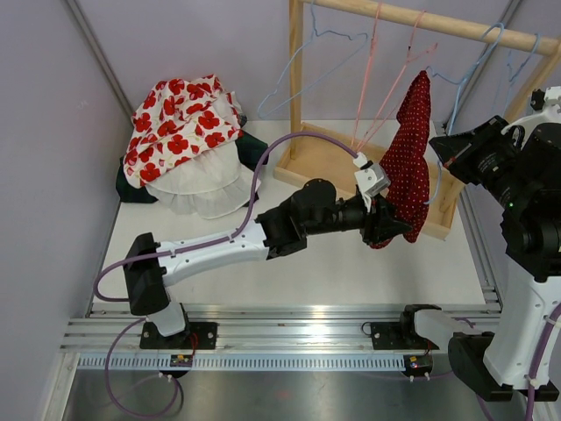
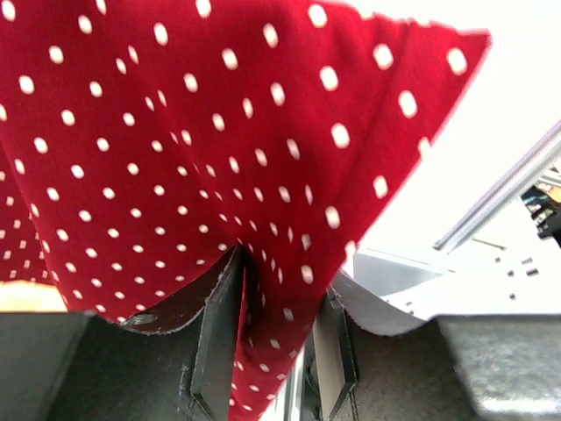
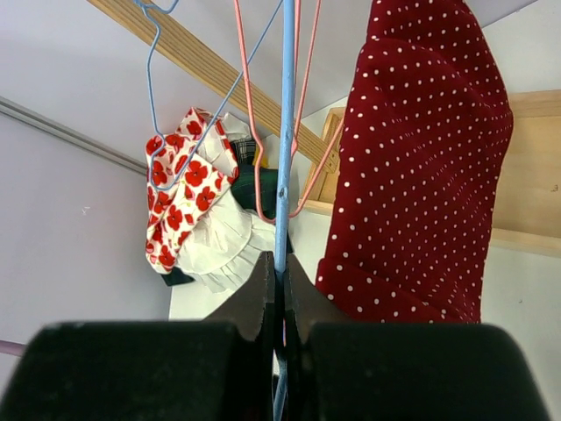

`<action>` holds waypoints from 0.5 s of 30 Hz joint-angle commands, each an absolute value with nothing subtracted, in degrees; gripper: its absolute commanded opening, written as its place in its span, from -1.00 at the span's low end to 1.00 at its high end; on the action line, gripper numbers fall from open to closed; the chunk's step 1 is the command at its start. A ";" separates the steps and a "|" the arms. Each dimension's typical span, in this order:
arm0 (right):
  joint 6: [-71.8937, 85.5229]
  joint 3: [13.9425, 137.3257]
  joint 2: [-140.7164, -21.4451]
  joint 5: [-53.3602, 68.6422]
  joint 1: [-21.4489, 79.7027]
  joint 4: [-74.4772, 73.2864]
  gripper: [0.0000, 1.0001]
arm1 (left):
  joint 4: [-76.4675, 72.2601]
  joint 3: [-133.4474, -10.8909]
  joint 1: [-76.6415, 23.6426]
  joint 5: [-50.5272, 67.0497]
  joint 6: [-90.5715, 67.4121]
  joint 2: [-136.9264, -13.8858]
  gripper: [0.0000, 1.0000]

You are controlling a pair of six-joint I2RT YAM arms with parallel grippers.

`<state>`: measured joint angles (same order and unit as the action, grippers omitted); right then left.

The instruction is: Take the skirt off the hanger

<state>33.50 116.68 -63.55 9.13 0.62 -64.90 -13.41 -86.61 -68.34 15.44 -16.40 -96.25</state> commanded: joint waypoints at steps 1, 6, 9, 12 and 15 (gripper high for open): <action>33.22 118.74 -63.19 9.84 0.53 -59.86 -1.00 | -17.14 -84.73 -69.17 16.35 -16.87 -91.15 -0.26; 33.31 119.00 -63.46 9.76 0.61 -59.68 -1.00 | -16.70 -83.58 -69.78 15.82 -16.44 -89.91 -0.64; 33.22 119.27 -63.55 9.58 0.53 -59.85 -1.00 | -16.70 -83.50 -69.79 14.24 -16.79 -90.26 -1.00; 33.14 119.27 -63.63 9.32 0.62 -60.20 -1.00 | -17.31 -83.15 -70.40 14.24 -16.79 -90.35 -1.00; 32.96 119.62 -63.98 8.79 0.61 -59.94 -1.00 | -15.74 -82.36 -71.88 14.24 -16.00 -89.91 -1.00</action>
<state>33.50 116.79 -63.96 9.13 0.62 -65.04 -13.61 -83.57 -70.02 14.72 -16.62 -92.12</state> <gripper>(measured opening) 0.029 0.013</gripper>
